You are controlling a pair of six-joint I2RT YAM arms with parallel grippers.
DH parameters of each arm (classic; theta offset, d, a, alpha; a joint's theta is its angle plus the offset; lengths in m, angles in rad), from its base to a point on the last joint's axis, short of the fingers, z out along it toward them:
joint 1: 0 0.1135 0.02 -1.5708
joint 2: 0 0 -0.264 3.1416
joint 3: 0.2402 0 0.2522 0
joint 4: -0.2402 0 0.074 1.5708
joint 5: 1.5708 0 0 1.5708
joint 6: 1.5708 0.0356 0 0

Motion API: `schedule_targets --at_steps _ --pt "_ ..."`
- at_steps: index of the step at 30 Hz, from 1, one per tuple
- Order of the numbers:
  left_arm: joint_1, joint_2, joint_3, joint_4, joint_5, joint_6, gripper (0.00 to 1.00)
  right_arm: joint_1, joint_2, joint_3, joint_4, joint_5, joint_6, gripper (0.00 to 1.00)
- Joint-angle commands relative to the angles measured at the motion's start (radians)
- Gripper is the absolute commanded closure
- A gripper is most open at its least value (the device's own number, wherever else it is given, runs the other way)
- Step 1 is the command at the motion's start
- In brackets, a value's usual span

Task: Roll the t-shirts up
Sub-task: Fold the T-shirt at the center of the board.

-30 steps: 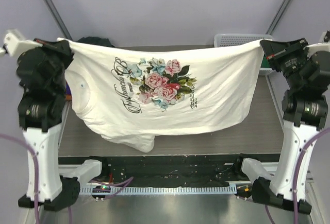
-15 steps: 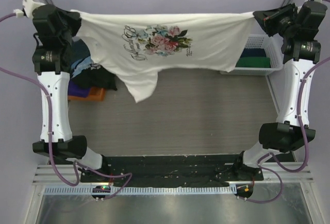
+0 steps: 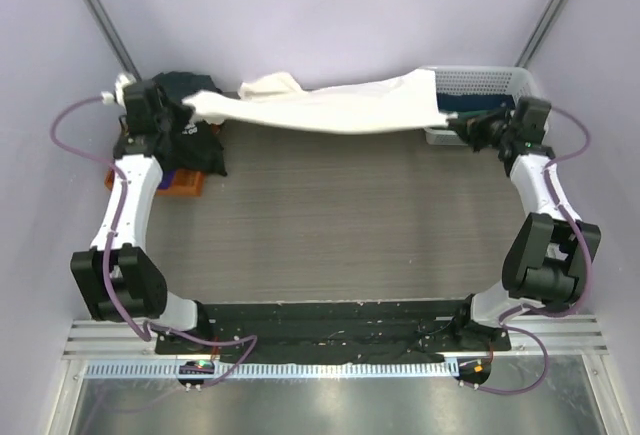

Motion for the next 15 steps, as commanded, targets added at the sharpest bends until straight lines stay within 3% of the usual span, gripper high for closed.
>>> schedule_targets --at_steps 1,8,12,15 --pt "0.01 -0.246 -0.278 0.105 -0.043 -0.004 1.0 -0.009 -0.159 -0.228 0.097 -0.014 -0.061 0.99" --pt "0.01 -0.556 -0.664 0.068 -0.074 -0.016 1.0 -0.012 -0.373 -0.554 0.091 0.052 -0.13 0.99" --pt "0.01 -0.75 -0.793 -0.001 -0.098 -0.004 1.0 -0.012 -0.506 -0.699 0.04 0.092 -0.175 0.99" --pt "0.009 -0.886 -0.835 -0.16 -0.153 0.018 1.0 -0.012 -0.609 -0.768 -0.027 0.122 -0.202 0.99"
